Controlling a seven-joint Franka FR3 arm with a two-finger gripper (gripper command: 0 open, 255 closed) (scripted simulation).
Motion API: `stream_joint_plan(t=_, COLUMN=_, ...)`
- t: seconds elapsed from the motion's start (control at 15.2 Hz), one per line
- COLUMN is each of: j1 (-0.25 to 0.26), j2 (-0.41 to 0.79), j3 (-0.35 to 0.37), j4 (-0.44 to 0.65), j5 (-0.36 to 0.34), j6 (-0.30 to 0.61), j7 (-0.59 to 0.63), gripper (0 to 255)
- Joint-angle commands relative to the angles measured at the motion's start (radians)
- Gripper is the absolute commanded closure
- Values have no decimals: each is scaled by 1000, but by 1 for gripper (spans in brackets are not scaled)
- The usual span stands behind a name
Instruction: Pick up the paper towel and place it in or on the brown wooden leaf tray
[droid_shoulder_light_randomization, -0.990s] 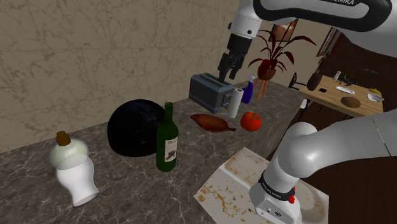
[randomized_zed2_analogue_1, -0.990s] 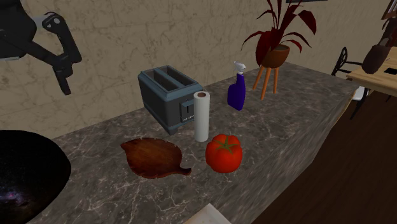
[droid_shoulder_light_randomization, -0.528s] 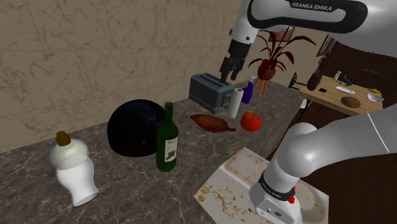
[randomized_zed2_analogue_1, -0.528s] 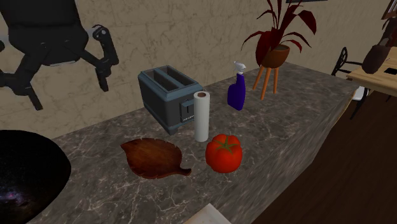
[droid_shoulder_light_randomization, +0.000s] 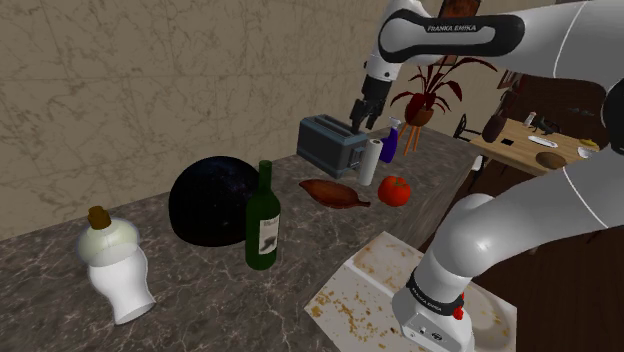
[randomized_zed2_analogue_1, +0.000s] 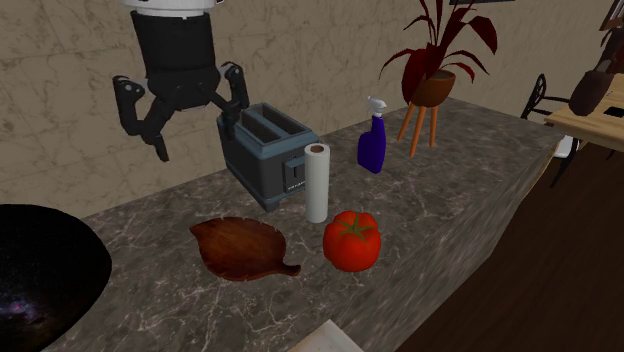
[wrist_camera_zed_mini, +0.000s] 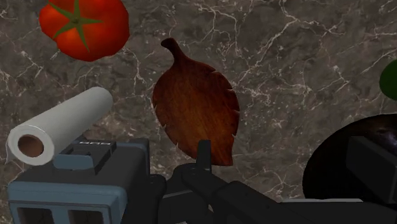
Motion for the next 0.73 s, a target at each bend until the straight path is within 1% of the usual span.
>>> stream_joint_plan(t=0.0, j1=-13, j2=50, j3=-38, j4=15, j5=-15, j6=34, j7=-35, gripper=0)
stream_joint_plan(t=0.33, j1=-38, j2=172, j3=-123, j4=66, j5=-30, j6=106, j7=-116, gripper=0)
stream_joint_plan(t=0.66, j1=-58, j2=314, j3=-206, j4=141, j5=-16, j6=170, j7=-205, gripper=0)
